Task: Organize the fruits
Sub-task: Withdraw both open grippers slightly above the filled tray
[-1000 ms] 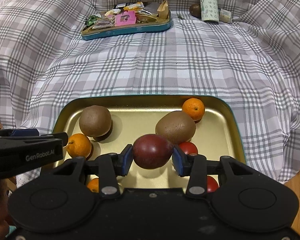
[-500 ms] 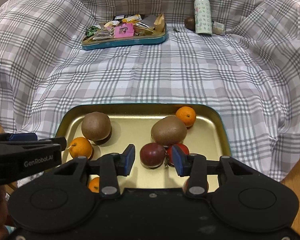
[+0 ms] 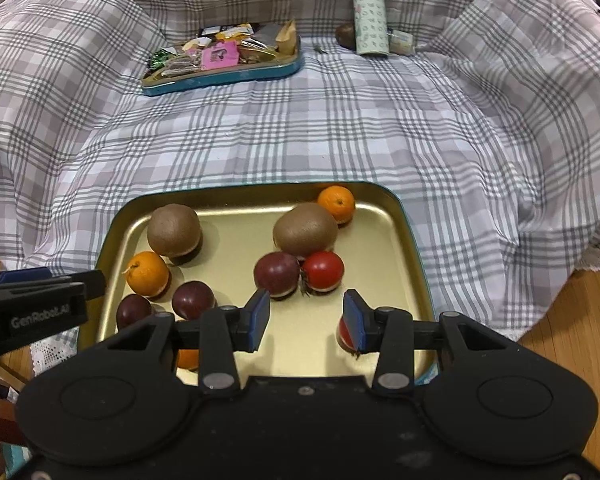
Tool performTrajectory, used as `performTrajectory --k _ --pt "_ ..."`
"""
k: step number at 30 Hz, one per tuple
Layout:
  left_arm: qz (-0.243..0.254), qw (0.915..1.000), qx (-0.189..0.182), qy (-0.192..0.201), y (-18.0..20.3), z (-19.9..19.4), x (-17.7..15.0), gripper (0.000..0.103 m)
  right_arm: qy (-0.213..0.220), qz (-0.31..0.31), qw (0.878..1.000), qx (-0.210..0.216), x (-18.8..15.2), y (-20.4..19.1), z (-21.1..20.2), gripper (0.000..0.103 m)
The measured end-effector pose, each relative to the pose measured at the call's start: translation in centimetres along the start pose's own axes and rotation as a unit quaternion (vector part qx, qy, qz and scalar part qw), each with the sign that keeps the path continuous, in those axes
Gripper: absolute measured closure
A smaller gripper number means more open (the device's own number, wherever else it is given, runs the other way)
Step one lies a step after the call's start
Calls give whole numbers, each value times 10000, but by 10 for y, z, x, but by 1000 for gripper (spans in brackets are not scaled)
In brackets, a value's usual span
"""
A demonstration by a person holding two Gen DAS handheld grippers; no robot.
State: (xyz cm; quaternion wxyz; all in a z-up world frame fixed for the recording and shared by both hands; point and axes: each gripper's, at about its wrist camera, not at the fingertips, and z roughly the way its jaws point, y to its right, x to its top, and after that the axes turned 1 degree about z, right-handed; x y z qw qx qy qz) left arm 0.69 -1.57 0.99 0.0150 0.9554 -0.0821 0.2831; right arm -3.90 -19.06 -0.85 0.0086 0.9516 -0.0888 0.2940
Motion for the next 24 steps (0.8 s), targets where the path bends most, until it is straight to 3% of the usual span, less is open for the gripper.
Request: performTrajectory --k 24 --pt "14 9994 -74 -328 -1 2 -20 46 -418 -78 9987 -285 -17 -2 4 60"
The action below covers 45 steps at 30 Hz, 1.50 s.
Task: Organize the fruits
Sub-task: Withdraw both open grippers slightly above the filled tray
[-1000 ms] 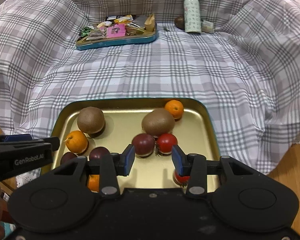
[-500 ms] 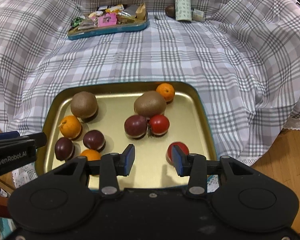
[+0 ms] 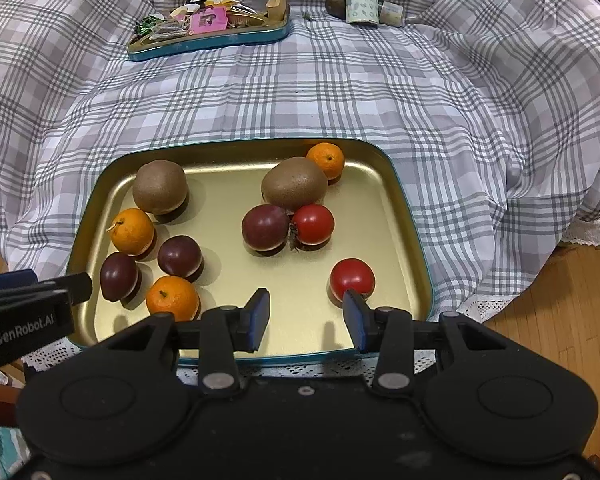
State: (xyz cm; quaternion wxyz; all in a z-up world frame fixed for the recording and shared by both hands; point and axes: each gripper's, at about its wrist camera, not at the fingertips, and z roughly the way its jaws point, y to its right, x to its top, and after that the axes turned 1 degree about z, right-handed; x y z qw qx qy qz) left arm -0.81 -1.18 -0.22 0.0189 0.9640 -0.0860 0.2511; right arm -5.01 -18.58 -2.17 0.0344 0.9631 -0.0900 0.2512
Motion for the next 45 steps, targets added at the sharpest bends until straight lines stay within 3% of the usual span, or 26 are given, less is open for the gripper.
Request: performTrajectory --k 45 --pt "147 9972 -56 -731 5 24 19 46 -524 121 9985 -119 18 11 30 60"
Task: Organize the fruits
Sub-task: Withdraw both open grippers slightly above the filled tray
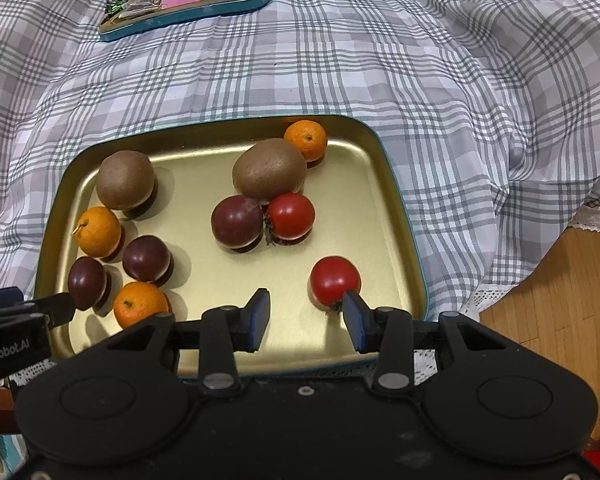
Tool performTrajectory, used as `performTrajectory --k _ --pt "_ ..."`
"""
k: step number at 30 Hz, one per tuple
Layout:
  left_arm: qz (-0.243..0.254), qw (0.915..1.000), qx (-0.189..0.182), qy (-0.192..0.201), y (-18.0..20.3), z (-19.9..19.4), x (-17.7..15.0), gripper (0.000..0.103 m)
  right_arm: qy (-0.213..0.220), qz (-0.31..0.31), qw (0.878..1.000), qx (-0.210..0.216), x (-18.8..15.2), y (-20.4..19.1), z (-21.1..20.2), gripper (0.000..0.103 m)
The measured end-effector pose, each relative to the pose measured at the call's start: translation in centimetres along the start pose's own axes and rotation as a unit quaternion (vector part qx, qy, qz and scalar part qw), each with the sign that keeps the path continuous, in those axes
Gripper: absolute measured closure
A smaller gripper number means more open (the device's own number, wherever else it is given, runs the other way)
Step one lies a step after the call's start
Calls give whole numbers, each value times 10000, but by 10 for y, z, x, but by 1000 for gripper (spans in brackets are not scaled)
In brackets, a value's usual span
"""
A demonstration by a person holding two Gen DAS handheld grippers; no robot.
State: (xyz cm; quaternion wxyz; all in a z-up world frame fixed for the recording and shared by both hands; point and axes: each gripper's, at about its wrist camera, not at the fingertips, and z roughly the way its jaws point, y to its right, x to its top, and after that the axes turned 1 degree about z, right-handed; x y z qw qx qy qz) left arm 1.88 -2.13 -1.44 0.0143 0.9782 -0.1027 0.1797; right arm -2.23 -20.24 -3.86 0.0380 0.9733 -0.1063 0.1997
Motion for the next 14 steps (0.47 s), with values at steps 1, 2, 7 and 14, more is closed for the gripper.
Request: performTrajectory --k 1,2,7,14 --pt "-2 10000 -3 -14 0 0 2 46 -13 6 10000 -6 1 0 1 60" --pt "0 10000 -11 -30 0 1 3 46 -31 8 10000 -5 3 1 1 60" --pt "2 9999 -87 -137 1 3 12 46 -138 -19 9999 -19 14 1 6 60" --pt "48 9996 -178 -236 1 5 31 46 -350 -89 9993 -13 32 2 14 60"
